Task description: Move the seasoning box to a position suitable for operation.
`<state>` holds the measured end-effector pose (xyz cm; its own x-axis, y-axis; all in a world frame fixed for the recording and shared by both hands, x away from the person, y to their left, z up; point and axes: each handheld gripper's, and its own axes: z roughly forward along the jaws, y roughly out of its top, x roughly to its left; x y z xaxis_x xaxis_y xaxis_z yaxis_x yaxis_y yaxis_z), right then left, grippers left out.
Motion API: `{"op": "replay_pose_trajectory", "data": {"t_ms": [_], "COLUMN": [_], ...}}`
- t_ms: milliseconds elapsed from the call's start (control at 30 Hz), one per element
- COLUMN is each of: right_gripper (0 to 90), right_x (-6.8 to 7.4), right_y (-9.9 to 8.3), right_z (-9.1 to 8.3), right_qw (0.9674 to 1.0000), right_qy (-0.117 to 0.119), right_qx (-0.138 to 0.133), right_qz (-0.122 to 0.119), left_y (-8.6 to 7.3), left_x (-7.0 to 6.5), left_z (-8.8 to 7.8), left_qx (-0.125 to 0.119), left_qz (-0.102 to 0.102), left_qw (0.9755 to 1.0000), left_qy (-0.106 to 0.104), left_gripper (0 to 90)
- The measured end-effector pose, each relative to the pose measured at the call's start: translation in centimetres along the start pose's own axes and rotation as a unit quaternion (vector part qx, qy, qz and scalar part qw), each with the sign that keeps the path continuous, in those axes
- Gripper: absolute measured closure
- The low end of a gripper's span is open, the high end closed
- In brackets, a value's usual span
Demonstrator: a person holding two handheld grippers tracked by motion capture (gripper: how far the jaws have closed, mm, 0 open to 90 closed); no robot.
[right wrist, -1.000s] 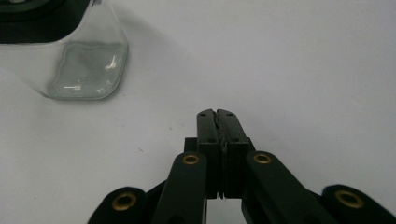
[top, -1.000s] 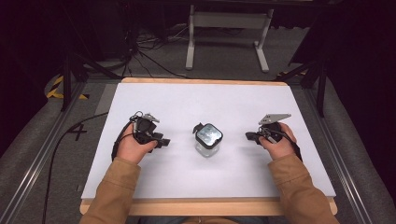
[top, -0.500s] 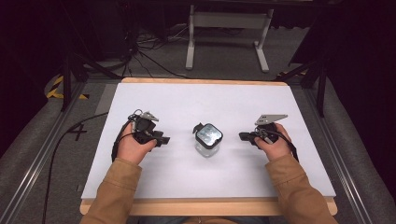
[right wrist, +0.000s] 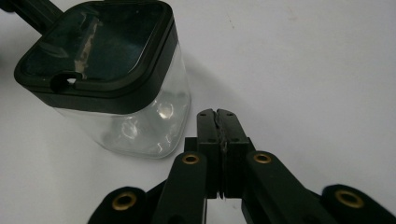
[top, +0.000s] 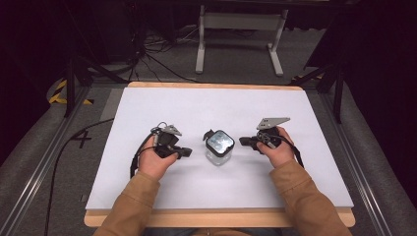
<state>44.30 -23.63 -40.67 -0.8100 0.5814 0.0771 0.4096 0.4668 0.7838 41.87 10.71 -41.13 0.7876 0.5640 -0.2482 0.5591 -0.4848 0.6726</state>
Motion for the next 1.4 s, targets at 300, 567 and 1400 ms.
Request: {"op": "replay_pose_trajectory", "data": {"t_ms": [300, 567, 1400], "right_gripper": [89.6, 89.6, 89.8], "right_x": [0.0, 0.4, 3.3], "right_y": [0.0, 0.1, 0.0], "right_z": [1.1, 2.3, 2.0], "right_qw": [0.9998, 0.9994, 0.9943], "right_qy": [0.019, 0.029, 0.066], "right_qx": [-0.007, -0.008, 0.036], "right_qz": [-0.005, -0.019, -0.075], "left_y": [0.6, 0.5, 0.2], "left_x": [-0.9, -0.8, 0.7], "left_z": [1.7, 1.3, -1.6], "left_qx": [-0.002, -0.007, -0.028], "left_qz": [0.001, -0.004, -0.019], "left_qw": [0.9998, 0.9999, 0.9992], "left_qy": [-0.018, -0.011, 0.023], "left_gripper": [90.0, 89.9, 89.6]}}
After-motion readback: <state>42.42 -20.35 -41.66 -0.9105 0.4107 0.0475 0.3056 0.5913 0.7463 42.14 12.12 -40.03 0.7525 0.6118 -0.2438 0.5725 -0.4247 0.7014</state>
